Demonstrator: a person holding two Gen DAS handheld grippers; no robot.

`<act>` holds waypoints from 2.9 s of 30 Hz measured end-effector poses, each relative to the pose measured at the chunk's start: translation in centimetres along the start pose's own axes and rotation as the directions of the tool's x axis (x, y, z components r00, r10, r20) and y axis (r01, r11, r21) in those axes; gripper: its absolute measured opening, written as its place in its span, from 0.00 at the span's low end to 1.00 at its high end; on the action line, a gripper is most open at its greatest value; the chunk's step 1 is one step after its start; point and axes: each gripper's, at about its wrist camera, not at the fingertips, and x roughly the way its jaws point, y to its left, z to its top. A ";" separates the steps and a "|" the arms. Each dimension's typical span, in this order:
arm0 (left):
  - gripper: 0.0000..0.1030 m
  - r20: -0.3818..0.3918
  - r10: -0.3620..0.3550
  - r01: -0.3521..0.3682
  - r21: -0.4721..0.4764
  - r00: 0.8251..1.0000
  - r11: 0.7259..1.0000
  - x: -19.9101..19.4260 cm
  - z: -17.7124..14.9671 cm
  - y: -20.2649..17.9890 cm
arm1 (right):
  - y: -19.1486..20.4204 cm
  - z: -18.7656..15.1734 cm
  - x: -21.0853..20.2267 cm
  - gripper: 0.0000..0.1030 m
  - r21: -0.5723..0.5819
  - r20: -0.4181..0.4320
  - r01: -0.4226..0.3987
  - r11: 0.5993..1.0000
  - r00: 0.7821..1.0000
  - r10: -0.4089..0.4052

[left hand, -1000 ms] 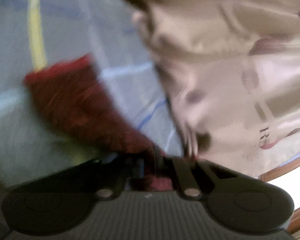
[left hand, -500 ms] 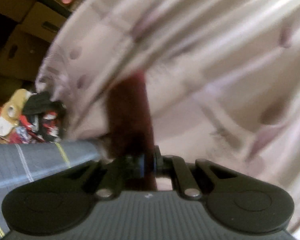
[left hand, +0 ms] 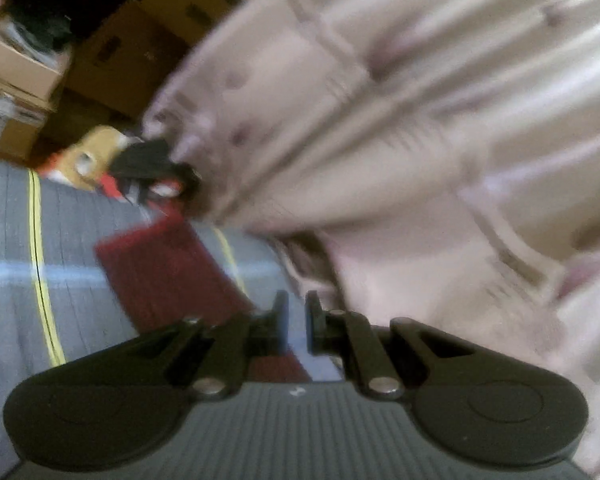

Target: Fold small clothes

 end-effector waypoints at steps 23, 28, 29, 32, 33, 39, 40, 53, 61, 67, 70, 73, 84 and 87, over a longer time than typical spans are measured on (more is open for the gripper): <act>0.59 -0.308 -0.272 0.306 0.066 0.912 0.950 -7.8 -16.3 -0.7 | 13.6 -3.8 2.4 0.41 -0.662 -0.250 -0.334 0.671 0.942 0.222; 0.61 -0.314 -0.273 0.310 0.076 0.910 0.948 -7.6 -16.3 -1.0 | 13.7 -2.7 1.2 0.08 -0.698 -0.223 -0.318 0.642 0.948 0.227; 0.61 -0.315 -0.272 0.311 0.078 0.909 0.947 -7.5 -16.3 -1.0 | 13.6 -1.7 1.1 0.08 -0.700 -0.205 -0.312 0.643 0.950 0.237; 0.61 -0.315 -0.271 0.310 0.080 0.910 0.947 -7.4 -16.4 -1.1 | 11.4 3.3 -0.2 0.08 -0.655 -0.108 -0.268 0.706 0.959 0.263; 0.61 -0.315 -0.272 0.310 0.080 0.909 0.947 -7.4 -16.4 -1.0 | 9.9 5.7 -0.8 0.08 -0.622 -0.061 -0.241 0.745 0.964 0.260; 0.61 -0.314 -0.269 0.308 0.082 0.911 0.948 -7.4 -16.4 -1.0 | -3.5 18.4 -5.2 0.08 -0.382 0.239 0.009 0.924 0.967 0.090; 0.61 -0.313 -0.268 0.307 0.083 0.911 0.948 -7.4 -16.4 -1.0 | -6.5 20.1 -5.7 0.08 -0.328 0.276 0.055 0.943 0.960 0.039; 0.61 -0.328 -0.194 0.258 0.163 0.924 0.952 -7.0 -17.0 -2.2 | -37.1 25.0 2.8 0.03 0.135 0.208 0.440 0.888 0.864 -0.459; 0.65 -0.445 -0.101 0.237 0.260 0.890 0.936 -7.0 -17.2 -4.2 | -43.0 19.2 8.6 0.15 0.395 0.180 0.251 0.884 0.922 -0.343; 0.76 -0.563 -0.163 0.332 0.210 0.810 0.920 -12.9 -17.4 -5.2 | -29.2 9.2 5.4 0.92 0.227 0.027 -0.310 0.923 0.950 0.312; 0.77 -0.647 -0.123 0.338 0.219 0.753 0.915 -15.1 -18.6 -4.8 | -21.4 3.5 3.4 0.89 0.137 -0.110 -0.361 0.923 0.920 0.376; 0.77 -0.710 -0.124 0.341 0.170 0.693 0.925 -16.0 -19.9 -3.6 | -17.3 0.1 3.1 0.86 0.099 -0.196 -0.318 0.943 0.923 0.332; 0.51 -0.753 -0.270 0.397 -0.013 0.600 0.918 -16.5 -23.1 -2.6 | -17.9 -2.7 4.9 0.17 0.353 -0.131 -0.360 0.864 0.895 0.426; 0.09 -0.764 -0.215 0.315 -0.016 0.609 0.949 -16.0 -23.3 -1.6 | -19.0 -3.7 5.1 0.14 0.453 -0.099 -0.374 0.810 0.881 0.462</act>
